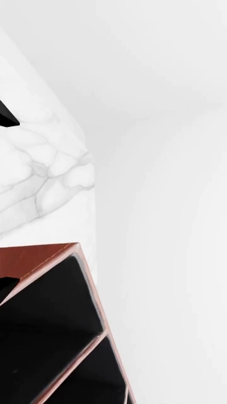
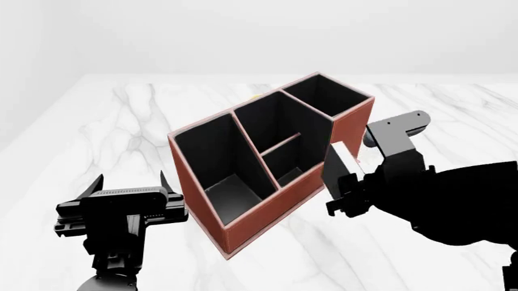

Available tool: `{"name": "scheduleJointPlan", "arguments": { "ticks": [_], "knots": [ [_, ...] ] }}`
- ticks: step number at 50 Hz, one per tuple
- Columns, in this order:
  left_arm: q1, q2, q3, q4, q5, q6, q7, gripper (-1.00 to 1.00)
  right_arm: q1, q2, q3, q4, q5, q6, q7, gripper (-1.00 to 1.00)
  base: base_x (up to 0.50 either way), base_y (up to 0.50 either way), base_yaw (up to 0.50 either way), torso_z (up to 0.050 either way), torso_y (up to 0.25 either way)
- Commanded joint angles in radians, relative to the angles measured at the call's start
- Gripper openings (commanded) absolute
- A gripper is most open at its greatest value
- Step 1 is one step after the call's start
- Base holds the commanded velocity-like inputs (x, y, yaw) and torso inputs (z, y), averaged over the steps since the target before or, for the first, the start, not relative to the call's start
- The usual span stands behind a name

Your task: Pick up the book and place it in the left compartment of the caddy.

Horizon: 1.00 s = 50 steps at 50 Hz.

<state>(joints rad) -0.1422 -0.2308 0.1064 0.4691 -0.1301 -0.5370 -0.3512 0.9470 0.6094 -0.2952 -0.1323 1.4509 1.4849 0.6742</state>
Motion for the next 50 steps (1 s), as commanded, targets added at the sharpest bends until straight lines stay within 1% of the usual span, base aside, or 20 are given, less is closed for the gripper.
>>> {"name": "scheduleJointPlan", "arguments": {
  "ticks": [1,4,6,7,11,13,14,15,18,19,21,22,26,27,37,41,50],
  "knots": [
    [-0.006,-0.002,0.007,0.007,-0.003,-0.006,-0.006,1.00,0.195,0.094,-0.074,-0.089,0.610,-0.028,0.341,-1.00,0.00,0.00,0.00,0.000,0.010],
    [-0.005,-0.004,0.007,0.003,-0.004,-0.004,-0.007,1.00,0.263,0.042,-0.101,-0.056,0.618,-0.028,0.324,-1.00,0.00,0.00,0.00,0.000,0.000],
    [-0.007,-0.005,0.004,0.000,-0.006,-0.001,-0.008,1.00,0.308,-0.010,-0.105,-0.020,0.577,-0.013,0.281,-1.00,0.00,0.00,0.00,0.000,0.000],
    [-0.007,-0.005,0.004,0.000,-0.006,-0.001,-0.008,1.00,0.309,-0.009,-0.105,-0.019,0.573,-0.013,0.277,-1.00,0.00,0.00,0.00,0.000,0.000],
    [-0.004,-0.007,0.002,-0.003,-0.009,0.006,-0.010,1.00,0.359,-0.127,-0.108,0.059,0.392,0.010,0.118,-1.00,0.00,0.00,0.00,0.000,0.000],
    [-0.001,-0.008,0.001,-0.004,-0.010,0.008,-0.011,1.00,0.365,-0.154,-0.119,0.078,0.336,0.008,0.069,-1.00,0.00,0.00,0.00,0.000,0.005],
    [0.001,-0.009,-0.001,-0.005,-0.011,0.010,-0.011,1.00,0.369,-0.183,-0.129,0.088,0.259,-0.005,-0.011,-1.00,0.00,0.00,0.00,0.000,0.000],
    [0.001,-0.009,-0.001,-0.005,-0.011,0.010,-0.012,1.00,0.373,-0.193,-0.142,0.101,0.228,-0.008,-0.038,-1.00,0.00,0.00,0.00,0.000,0.000],
    [-0.002,-0.010,0.000,-0.006,-0.012,0.009,-0.013,1.00,0.388,-0.227,-0.186,0.139,0.090,-0.055,-0.171,-1.00,0.00,0.00,0.00,0.000,0.000],
    [-0.002,-0.011,0.000,-0.006,-0.012,0.009,-0.013,1.00,0.393,-0.244,-0.216,0.161,0.022,-0.095,-0.250,-1.00,0.00,0.00,0.00,0.000,0.000],
    [-0.002,-0.012,0.000,-0.004,-0.013,0.009,-0.014,1.00,0.393,-0.256,-0.247,0.179,-0.033,-0.127,-0.308,-1.00,0.00,0.00,0.00,0.000,0.000],
    [-0.001,-0.013,-0.003,-0.006,-0.015,0.011,-0.013,1.00,0.392,-0.272,-0.282,0.203,-0.091,-0.163,-0.353,-1.00,0.00,0.00,0.00,0.000,0.000],
    [0.000,-0.014,0.000,-0.008,-0.017,0.012,-0.015,1.00,0.402,-0.303,-0.335,0.271,-0.168,-0.220,-0.440,-1.00,0.00,0.00,0.00,0.000,0.003],
    [0.001,-0.014,0.003,-0.008,-0.016,0.011,-0.014,1.00,0.411,-0.320,-0.363,0.307,-0.206,-0.247,-0.482,-1.00,0.00,0.00,0.00,0.000,0.000],
    [-0.006,-0.016,0.009,-0.008,-0.020,0.008,-0.016,1.00,0.459,-0.428,-0.480,0.537,-0.353,-0.359,-0.621,-1.00,0.00,0.00,0.00,0.000,0.001],
    [-0.003,-0.019,0.006,-0.003,-0.024,0.008,-0.018,1.00,0.461,-0.469,-0.508,0.633,-0.400,-0.411,-0.650,-1.00,0.00,0.00,0.00,0.000,0.003],
    [0.000,-0.022,0.005,-0.006,-0.027,0.014,-0.021,1.00,0.416,-0.521,-0.559,0.748,-0.466,-0.506,-0.689,-1.00,0.00,0.00,0.00,0.000,0.001]
  ]
}}
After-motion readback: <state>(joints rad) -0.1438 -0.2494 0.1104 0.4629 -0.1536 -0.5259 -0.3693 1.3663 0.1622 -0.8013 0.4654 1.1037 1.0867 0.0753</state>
